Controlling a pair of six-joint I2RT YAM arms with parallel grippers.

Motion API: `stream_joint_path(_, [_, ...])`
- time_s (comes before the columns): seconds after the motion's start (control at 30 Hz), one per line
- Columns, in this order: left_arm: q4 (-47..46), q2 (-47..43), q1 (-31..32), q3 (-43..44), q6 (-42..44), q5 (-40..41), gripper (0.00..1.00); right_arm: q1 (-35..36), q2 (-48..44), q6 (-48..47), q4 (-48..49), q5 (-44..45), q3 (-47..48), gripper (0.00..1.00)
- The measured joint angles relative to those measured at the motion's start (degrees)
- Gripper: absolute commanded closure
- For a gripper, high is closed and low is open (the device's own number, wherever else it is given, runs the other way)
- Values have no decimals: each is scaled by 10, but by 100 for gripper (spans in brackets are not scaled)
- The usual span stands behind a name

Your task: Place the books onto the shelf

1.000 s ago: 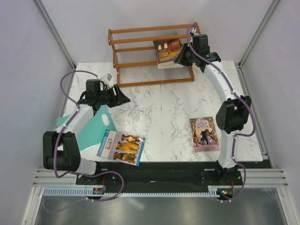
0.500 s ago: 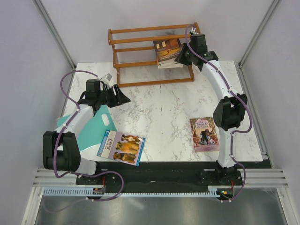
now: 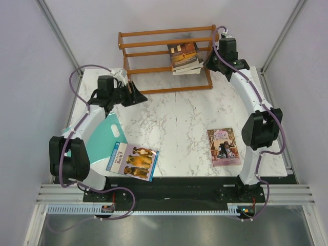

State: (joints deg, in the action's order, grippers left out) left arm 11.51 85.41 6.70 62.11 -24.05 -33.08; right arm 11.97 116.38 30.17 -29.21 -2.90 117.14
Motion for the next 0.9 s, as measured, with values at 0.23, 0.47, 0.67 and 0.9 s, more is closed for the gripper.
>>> stream_joint_path(0.23, [-8, 105, 79, 185, -19, 25, 97, -33, -65, 0, 37, 31, -70, 91])
stream_joint_path(0.47, [0, 251, 134, 349, -74, 88, 98, -49, -49, 0, 62, 34, -70, 92])
stream_joint_path(0.67, [15, 309, 153, 400, -111, 159, 98, -47, -8, 6, 85, 26, -70, 92])
stream_joint_path(0.9, [15, 334, 161, 449, -133, 216, 98, -47, 26, 32, 126, -3, -70, 92])
